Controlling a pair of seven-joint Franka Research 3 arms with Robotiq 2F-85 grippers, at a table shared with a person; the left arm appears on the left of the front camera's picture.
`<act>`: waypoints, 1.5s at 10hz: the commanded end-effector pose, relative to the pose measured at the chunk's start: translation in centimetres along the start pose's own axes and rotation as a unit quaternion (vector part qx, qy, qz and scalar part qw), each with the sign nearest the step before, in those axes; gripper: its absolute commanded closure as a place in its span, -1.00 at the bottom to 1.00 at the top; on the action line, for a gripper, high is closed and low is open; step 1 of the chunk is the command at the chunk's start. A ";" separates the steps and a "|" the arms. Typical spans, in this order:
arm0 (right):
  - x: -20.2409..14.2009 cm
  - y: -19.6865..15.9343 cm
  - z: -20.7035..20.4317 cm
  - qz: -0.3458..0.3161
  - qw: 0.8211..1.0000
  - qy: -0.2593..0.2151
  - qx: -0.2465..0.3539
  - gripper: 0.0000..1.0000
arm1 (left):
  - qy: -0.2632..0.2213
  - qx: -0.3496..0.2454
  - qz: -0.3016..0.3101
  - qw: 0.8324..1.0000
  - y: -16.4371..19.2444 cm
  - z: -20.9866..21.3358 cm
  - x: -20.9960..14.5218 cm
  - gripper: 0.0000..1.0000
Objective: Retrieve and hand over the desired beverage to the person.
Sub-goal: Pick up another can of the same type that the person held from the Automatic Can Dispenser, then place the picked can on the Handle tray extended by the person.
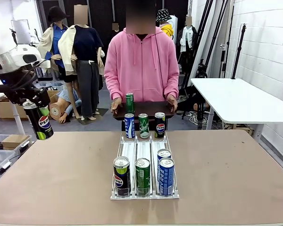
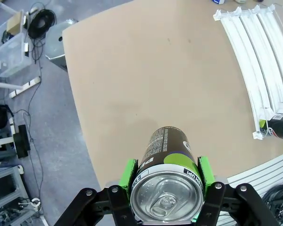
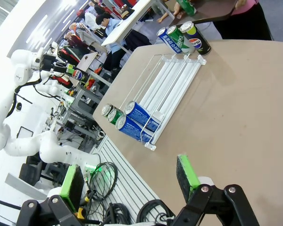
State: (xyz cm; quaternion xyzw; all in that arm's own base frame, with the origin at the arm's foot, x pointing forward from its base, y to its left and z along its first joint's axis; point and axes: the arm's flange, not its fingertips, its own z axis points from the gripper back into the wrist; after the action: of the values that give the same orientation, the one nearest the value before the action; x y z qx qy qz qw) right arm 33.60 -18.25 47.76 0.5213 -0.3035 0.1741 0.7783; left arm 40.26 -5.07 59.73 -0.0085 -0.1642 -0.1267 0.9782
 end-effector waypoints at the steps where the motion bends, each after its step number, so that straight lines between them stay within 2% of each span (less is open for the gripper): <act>1: 0.0 0.0 0.0 0.005 1.000 -0.005 0.006 -1.00 | -0.001 0.006 -0.002 1.000 0.2 0.1 0.1 0.76; 15: 0.0 0.0 0.0 0.005 1.000 -0.005 0.006 -1.00 | -0.001 0.006 -0.002 1.000 0.2 0.1 0.1 0.76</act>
State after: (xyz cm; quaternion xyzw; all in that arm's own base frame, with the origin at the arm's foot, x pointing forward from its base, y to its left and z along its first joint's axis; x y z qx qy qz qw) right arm 33.60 -18.25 47.76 0.5213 -0.3035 0.1741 0.7783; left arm 40.36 -5.16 59.40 -0.0064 -0.1601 -0.1270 0.9789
